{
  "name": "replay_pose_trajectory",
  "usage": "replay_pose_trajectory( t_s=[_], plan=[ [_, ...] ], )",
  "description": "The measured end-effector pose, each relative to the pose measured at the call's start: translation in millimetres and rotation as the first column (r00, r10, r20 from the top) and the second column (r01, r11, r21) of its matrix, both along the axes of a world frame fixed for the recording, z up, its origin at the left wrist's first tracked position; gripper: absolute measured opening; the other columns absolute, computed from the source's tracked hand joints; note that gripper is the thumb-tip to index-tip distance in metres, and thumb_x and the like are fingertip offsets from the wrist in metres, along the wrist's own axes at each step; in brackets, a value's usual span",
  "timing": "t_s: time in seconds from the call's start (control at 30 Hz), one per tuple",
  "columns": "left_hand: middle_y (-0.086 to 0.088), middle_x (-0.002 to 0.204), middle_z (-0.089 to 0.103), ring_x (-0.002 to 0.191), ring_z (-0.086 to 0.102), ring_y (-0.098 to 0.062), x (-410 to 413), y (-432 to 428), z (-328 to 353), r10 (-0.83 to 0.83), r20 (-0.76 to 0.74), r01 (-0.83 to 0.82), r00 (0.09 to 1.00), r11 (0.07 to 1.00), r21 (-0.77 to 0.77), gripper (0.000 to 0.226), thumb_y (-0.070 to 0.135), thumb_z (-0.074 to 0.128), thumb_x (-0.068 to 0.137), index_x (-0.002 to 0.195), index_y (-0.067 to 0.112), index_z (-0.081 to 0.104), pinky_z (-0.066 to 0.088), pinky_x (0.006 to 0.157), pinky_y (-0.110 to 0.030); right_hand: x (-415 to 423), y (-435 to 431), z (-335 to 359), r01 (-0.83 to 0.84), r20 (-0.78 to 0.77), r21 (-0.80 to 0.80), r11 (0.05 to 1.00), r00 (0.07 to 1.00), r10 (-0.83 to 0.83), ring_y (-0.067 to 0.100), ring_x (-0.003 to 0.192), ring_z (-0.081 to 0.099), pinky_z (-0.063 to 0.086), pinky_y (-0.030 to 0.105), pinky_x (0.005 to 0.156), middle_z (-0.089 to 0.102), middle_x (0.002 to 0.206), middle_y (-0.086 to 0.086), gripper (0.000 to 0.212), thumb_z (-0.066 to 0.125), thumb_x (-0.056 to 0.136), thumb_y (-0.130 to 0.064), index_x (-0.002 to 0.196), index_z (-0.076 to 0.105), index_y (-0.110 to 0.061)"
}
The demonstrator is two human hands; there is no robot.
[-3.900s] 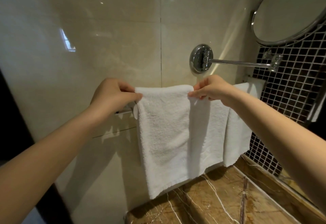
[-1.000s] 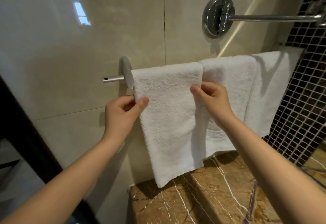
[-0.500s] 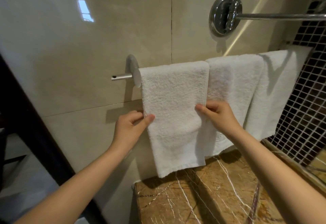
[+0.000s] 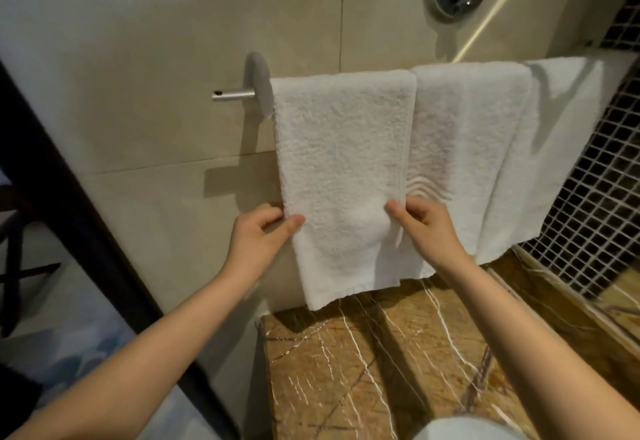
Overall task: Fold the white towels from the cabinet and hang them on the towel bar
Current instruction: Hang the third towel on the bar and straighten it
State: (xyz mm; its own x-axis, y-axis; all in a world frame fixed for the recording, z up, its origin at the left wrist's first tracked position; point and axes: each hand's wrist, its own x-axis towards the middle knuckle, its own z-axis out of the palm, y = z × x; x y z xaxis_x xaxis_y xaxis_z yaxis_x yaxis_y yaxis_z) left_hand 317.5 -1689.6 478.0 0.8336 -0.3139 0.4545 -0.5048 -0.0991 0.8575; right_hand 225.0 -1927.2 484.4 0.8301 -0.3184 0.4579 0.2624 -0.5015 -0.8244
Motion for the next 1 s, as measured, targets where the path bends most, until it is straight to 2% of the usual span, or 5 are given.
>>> replay_pose_trajectory(
  t_s=[0.33, 0.5, 0.67, 0.87, 1.0],
  plan=[
    [0.017, 0.044, 0.044, 0.045, 0.037, 0.003, -9, -7, -8, 0.056, -0.020, -0.057, 0.998, 0.996, -0.064, 0.043, 0.016, 0.068, 0.085, 0.049, 0.022, 0.046, 0.029, 0.047, -0.010, -2, 2, -8, 0.035, 0.036, 0.041, 0.999, 0.999, -0.036, 0.012, 0.052, 0.033, 0.026, 0.029, 0.055, 0.035, 0.055, 0.003, 0.042, 0.058, 0.094, -0.024, 0.059, 0.045, -0.006],
    [-0.027, 0.079, 0.059, 0.067, 0.051, -0.023, -15, -4, -25, 0.035, -0.048, -0.034, 0.998, 0.999, 0.022, 0.039, 0.023, 0.072, 0.080, 0.070, -0.013, 0.059, 0.040, 0.064, -0.034, -5, 5, -21, 0.010, -0.003, -0.007, 1.000, 1.000, -0.010, 0.017, 0.057, 0.039, 0.030, 0.030, 0.058, 0.043, 0.063, 0.009, 0.039, 0.057, 0.095, -0.025, 0.067, 0.049, 0.002],
    [-0.027, 0.093, 0.063, 0.087, 0.060, -0.040, -16, -3, -41, 0.045, -0.069, -0.039, 0.997, 0.996, 0.076, 0.042, 0.027, 0.073, 0.078, 0.081, -0.013, 0.064, 0.050, 0.082, -0.053, -7, 5, -36, 0.002, -0.061, -0.032, 0.999, 0.998, -0.004, 0.015, 0.054, 0.041, 0.030, 0.031, 0.058, 0.044, 0.057, 0.001, 0.038, 0.056, 0.095, -0.027, 0.062, 0.050, -0.009],
    [-0.016, 0.073, 0.064, 0.064, 0.054, -0.012, -14, -4, -39, 0.078, -0.085, -0.073, 0.993, 0.996, 0.058, 0.033, 0.022, 0.078, 0.074, 0.068, -0.007, 0.063, 0.043, 0.062, -0.028, -3, 5, -40, 0.032, -0.065, -0.002, 0.999, 0.997, -0.032, 0.016, 0.052, 0.037, 0.028, 0.030, 0.056, 0.042, 0.055, 0.007, 0.045, 0.062, 0.091, -0.028, 0.063, 0.052, 0.006],
    [-0.031, 0.078, 0.060, 0.064, 0.049, -0.019, -15, -4, -40, 0.056, -0.079, -0.053, 0.995, 0.998, 0.041, 0.040, 0.021, 0.076, 0.076, 0.071, -0.015, 0.059, 0.039, 0.062, -0.031, -4, 5, -42, 0.005, -0.073, 0.021, 1.000, 0.997, -0.003, 0.016, 0.054, 0.037, 0.029, 0.031, 0.056, 0.042, 0.057, 0.005, 0.041, 0.060, 0.092, -0.027, 0.063, 0.051, 0.002]
  ],
)
